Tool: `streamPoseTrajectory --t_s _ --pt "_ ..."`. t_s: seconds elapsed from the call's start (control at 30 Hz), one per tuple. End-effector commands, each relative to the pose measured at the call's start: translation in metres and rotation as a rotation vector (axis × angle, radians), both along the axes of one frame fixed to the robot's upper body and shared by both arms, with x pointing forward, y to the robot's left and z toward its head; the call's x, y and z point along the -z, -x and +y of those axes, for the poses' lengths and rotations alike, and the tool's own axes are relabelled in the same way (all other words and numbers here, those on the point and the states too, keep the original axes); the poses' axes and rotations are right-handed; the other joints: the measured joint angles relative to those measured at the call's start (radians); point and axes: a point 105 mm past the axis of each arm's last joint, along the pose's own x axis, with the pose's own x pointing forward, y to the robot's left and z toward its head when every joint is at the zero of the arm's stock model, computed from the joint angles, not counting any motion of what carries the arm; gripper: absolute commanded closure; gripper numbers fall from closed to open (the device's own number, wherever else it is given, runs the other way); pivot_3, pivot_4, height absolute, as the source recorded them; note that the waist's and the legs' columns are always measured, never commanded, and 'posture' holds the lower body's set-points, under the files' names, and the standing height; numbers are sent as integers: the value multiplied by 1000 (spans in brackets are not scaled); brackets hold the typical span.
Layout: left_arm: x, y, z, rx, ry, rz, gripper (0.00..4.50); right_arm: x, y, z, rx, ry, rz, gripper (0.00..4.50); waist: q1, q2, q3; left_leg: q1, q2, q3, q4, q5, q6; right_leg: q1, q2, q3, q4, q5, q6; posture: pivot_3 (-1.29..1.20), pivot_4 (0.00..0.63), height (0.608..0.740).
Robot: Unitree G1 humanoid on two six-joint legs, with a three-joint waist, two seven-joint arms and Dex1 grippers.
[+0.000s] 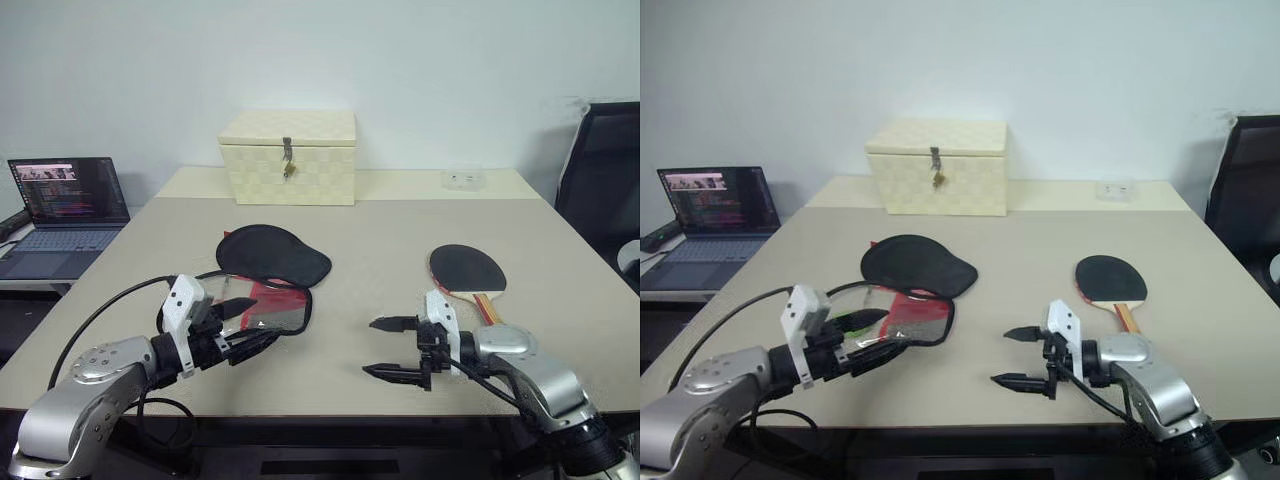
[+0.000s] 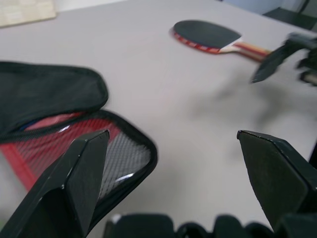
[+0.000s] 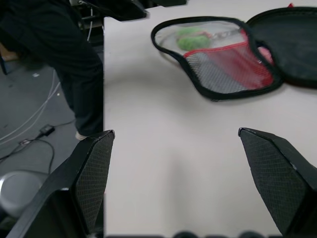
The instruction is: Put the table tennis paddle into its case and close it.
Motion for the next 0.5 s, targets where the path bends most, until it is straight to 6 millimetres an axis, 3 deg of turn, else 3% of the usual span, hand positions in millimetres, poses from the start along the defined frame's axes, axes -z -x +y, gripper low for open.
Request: streamPoseTrajectory --t_s 0.03,0.3,0.5 --pt "-4 -17 0 -23 -4 -77 0 -16 -1 -10 43 3 -57 97 1 0 0 0 0 0 0 0 0 0 0 0 0 0 0 0 150 740" --pt "-14 -60 -12 25 -47 -154 0 -34 -1 -20 102 -5 -91 97 1 0 0 0 -1 0 0 0 0 0 3 -1 0 0 0 0 150 740" --pt "-15 -101 -19 52 -109 -133 0 -43 -3 -12 97 -21 -119 97 0 0 0 0 -1 2 0 0 0 0 4 -2 0 0 0 0 150 740"
